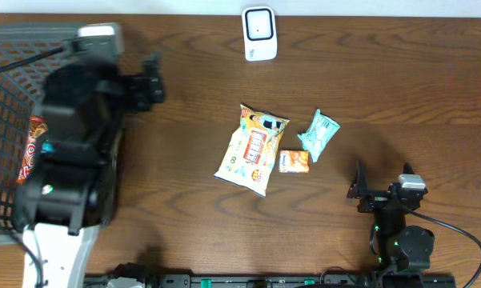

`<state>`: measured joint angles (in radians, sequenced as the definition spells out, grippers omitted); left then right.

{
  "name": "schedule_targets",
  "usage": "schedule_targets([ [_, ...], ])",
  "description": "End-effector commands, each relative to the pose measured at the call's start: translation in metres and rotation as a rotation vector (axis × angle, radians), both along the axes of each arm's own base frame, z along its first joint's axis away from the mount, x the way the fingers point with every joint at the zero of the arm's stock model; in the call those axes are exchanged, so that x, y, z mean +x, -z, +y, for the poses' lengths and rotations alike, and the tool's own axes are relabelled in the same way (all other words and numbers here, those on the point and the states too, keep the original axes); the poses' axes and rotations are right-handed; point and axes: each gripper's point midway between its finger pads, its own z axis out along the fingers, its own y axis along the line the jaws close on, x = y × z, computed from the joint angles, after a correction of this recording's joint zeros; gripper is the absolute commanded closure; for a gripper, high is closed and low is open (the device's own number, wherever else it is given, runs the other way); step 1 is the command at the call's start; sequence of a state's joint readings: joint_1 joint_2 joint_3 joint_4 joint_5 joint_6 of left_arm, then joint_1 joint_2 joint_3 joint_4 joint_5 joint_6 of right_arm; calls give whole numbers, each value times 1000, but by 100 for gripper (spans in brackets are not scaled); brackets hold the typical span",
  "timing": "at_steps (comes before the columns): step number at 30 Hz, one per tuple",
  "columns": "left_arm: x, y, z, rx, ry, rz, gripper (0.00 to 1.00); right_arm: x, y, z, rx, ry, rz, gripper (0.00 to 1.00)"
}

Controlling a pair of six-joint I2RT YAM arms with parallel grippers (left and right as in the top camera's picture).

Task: Scan the item barcode
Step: 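Carry the green wipes pack out and place it beside the orange packet, then reach the left gripper into the basket and grasp the teal Listerine bottle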

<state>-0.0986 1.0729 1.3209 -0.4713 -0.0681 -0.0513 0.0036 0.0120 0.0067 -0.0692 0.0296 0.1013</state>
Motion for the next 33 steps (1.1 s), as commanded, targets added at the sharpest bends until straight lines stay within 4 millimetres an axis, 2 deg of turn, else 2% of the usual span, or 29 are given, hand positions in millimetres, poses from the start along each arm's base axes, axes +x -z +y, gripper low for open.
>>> schedule_targets([
  [1,-8,4,66,148,-233,48,9,0,0,-4,-9,16,-2,1],
  [4,-23,18,112,166,-393,122,9,0,0,-4,-9,16,-2,1],
  [6,-28,22,136,163,-461,144,8,0,0,-4,-9,16,-2,1],
  [7,-30,24,147,161,-493,149,1,0,0,-4,-9,16,-2,1],
  [11,-31,35,183,167,-564,190,2,0,0,-4,-9,16,-2,1],
  [14,-26,60,207,176,-566,278,2,0,0,-4,-9,16,-2,1],
  [18,-17,111,237,217,-550,455,2,0,0,-4,-9,16,-2,1],
  [20,-12,145,241,252,-472,578,3,0,0,-4,-9,16,-2,1],
  [22,-6,178,233,259,-347,677,2,0,0,-4,-9,16,-2,1],
  [24,2,202,225,232,-260,723,2,0,0,-4,-9,16,-2,1],
  [28,6,237,224,246,-173,817,2,0,0,-4,-9,16,-2,1],
  [33,6,270,227,283,-92,907,2,0,0,-4,-9,16,-2,1],
])
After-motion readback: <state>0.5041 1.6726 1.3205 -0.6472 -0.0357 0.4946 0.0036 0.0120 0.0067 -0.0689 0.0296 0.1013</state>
